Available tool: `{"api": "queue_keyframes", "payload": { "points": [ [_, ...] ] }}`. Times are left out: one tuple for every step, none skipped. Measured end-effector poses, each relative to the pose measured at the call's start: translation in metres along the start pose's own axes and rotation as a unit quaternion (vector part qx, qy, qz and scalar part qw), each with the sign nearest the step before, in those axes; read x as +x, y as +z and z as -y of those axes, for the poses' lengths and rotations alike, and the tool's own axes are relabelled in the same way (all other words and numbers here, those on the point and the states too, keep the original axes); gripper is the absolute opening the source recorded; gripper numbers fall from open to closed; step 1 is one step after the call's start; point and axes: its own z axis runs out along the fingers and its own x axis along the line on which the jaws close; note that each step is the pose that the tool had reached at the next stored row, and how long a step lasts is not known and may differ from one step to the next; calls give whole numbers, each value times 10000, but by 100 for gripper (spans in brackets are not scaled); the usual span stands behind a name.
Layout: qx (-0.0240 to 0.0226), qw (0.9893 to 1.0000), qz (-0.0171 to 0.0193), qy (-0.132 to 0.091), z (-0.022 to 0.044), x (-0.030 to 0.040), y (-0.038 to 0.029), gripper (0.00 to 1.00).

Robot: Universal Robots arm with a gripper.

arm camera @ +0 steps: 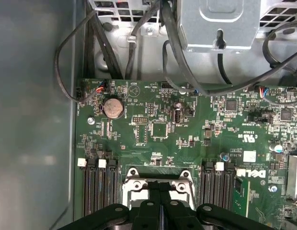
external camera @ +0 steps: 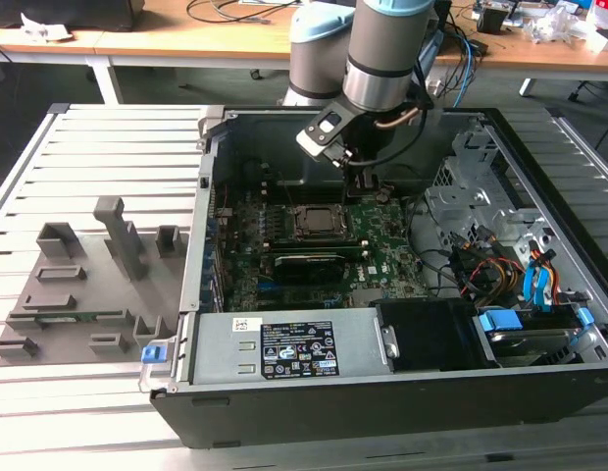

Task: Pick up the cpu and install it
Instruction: 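Close the cpu cover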

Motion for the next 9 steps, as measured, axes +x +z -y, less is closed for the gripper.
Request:
{"api": "queue_keyframes", "payload": {
  "points": [
    [0,10000,0,0,12,0,1,11],
    [0,10000,0,0,25,1,3,11],
    [0,10000,1,0,40,2,4,11],
    [0,10000,0,0,61,2,7,11],
    [0,10000,0,0,89,3,11,11],
    [0,10000,0,0,98,3,13,11],
    [0,10000,0,0,106,4,14,11],
    [0,10000,0,0,120,4,16,11],
    [0,10000,0,0,132,5,19,11]
  ]
}}
